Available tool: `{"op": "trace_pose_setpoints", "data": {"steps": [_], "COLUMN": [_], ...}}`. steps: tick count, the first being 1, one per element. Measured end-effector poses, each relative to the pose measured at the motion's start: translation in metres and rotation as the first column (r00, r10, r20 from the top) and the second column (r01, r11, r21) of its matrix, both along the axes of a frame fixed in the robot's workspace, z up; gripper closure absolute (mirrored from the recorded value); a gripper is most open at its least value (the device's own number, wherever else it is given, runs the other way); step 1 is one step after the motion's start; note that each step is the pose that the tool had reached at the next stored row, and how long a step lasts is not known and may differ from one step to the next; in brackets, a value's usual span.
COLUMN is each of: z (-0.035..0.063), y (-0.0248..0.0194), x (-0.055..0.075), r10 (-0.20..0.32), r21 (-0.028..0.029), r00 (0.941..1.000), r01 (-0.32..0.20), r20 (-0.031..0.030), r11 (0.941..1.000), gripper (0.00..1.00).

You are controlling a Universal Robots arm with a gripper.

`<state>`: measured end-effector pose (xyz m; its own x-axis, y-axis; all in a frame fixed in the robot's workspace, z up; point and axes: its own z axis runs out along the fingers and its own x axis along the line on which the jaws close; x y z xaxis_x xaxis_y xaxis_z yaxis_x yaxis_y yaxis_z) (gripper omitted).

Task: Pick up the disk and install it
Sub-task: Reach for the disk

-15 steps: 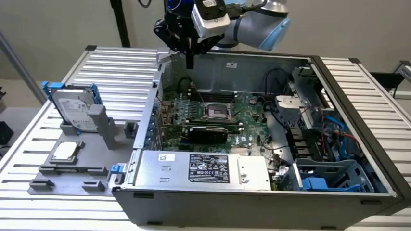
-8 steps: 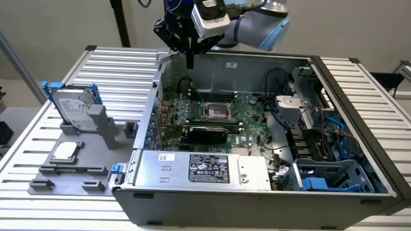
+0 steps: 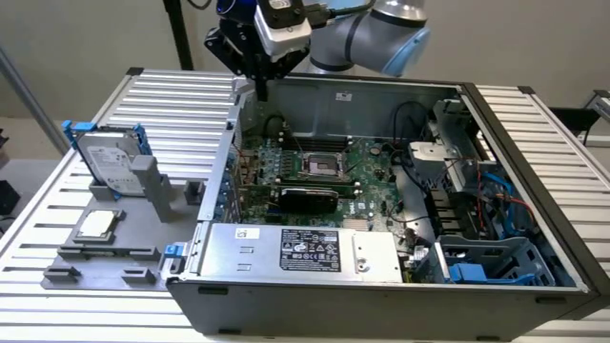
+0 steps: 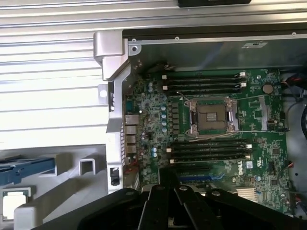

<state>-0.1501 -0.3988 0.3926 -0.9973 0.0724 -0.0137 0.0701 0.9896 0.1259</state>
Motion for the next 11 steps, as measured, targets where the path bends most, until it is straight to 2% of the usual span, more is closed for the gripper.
{"op": "trace_pose_setpoints", "data": {"steps": [11], "z": [0.0], "y": [0.0], "x": [-0.05], "r10": [0.0], "r21": [0.0], "r00": [1.0], "r01": [0.0], "r20": [0.0], "r11": [1.0], "gripper": [0.89]}}
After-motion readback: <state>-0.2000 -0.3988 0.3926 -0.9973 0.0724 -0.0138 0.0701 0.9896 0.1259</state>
